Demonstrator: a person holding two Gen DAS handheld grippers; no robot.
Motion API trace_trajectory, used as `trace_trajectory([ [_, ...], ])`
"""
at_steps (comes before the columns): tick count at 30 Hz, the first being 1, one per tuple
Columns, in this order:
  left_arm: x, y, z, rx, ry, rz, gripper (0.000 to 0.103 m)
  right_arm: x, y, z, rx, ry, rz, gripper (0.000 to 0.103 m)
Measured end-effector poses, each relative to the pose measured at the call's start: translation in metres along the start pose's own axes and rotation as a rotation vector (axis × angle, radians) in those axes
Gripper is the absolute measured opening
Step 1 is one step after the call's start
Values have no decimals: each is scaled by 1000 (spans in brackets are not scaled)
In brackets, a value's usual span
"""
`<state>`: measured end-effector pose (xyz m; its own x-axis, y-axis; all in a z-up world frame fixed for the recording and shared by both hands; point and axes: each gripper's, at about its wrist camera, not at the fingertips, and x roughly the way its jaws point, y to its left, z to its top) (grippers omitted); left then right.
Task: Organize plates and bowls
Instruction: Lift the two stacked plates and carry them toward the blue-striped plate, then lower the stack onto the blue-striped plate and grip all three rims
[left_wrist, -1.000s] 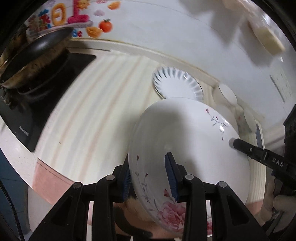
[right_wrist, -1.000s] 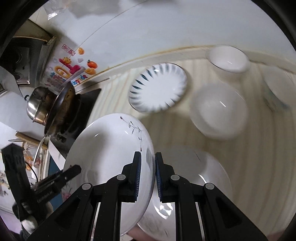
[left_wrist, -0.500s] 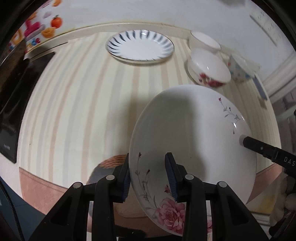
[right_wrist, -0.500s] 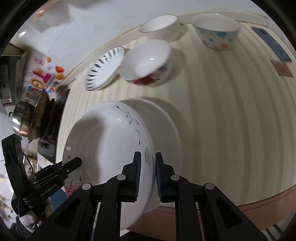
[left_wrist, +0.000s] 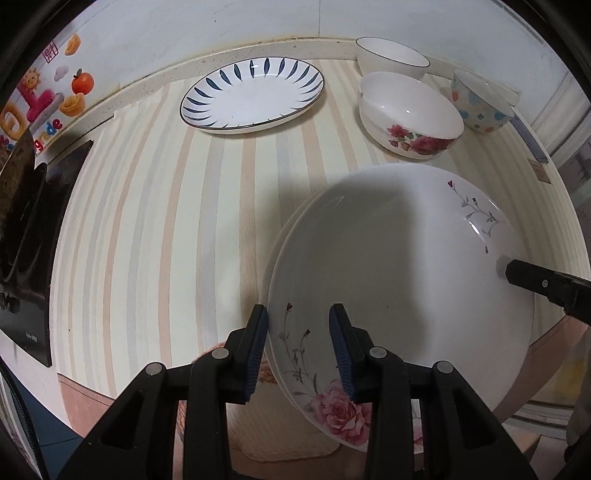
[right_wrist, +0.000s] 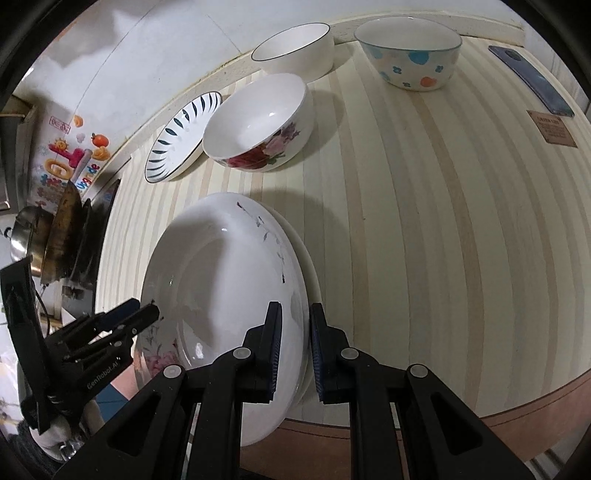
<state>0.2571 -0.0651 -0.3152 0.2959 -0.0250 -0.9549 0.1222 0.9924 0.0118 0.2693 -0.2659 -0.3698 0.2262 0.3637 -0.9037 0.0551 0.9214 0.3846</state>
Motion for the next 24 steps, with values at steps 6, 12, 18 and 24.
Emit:
trace_trajectory([
  [6, 1, 2, 3, -4, 5, -5, 32, 1, 6, -1, -30, 26, -30, 18],
  [12, -7, 8, 7, -17, 5, -33, 32, 0, 7, 4, -32, 79, -64, 19],
  [18, -52, 31, 35, -54, -77, -64, 33, -45, 17, 32, -54, 44, -29, 21],
  [24, -64, 85, 102, -162, -146, -74, 46, -74, 64, 109, -77, -36, 96, 46],
])
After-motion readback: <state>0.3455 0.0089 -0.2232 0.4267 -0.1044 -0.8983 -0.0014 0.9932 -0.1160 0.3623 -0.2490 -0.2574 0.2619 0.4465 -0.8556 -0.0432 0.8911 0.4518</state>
